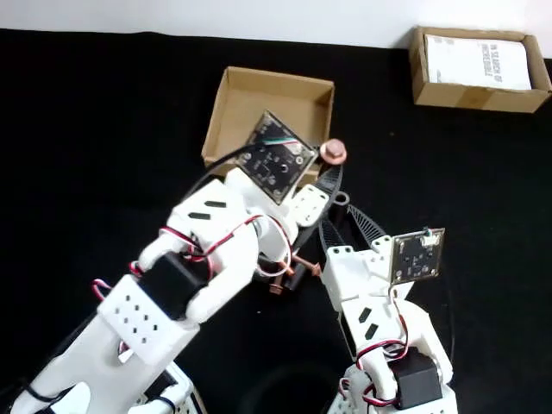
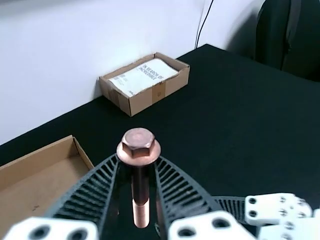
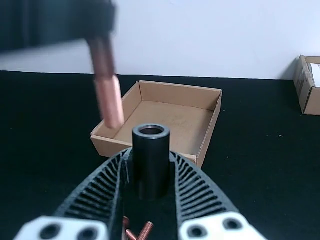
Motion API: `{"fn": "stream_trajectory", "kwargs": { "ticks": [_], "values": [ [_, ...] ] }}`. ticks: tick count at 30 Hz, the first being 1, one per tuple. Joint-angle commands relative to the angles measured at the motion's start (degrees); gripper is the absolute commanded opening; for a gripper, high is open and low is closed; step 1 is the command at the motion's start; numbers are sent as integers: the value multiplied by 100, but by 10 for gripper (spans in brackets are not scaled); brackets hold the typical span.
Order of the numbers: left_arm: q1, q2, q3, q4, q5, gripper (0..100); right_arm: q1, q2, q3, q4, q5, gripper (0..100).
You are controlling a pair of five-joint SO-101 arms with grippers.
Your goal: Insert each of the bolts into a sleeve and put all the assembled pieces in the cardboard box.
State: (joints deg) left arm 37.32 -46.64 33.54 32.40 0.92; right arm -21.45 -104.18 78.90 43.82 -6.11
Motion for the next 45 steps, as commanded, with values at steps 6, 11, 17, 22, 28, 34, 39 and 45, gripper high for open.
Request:
{"fn": "stream_trajectory", "kwargs": {
  "ticks": [6,11,17,22,28,34,39,45],
  "values": [
    [347,-127,66,-642,-26,8,-66,-66,57,-136,-26,5],
    [277,-110,-277,-703,-18,8,-66,-57,57,-136,-26,5],
    [303,321,-330,-703,193,8,-66,-57,57,-136,-26,5],
    [286,470,-286,-677,747,8,-66,-66,57,-136,-26,5],
    [57,760,-277,-668,765,8,-57,-66,57,-136,-26,5],
    [163,769,-277,255,765,8,-31,-66,57,-541,-26,5],
    [180,743,-286,1327,765,10,-31,-40,57,-637,-26,5],
    [-40,734,-330,1969,765,98,-31,-31,57,-637,-26,5]
  ]
}}
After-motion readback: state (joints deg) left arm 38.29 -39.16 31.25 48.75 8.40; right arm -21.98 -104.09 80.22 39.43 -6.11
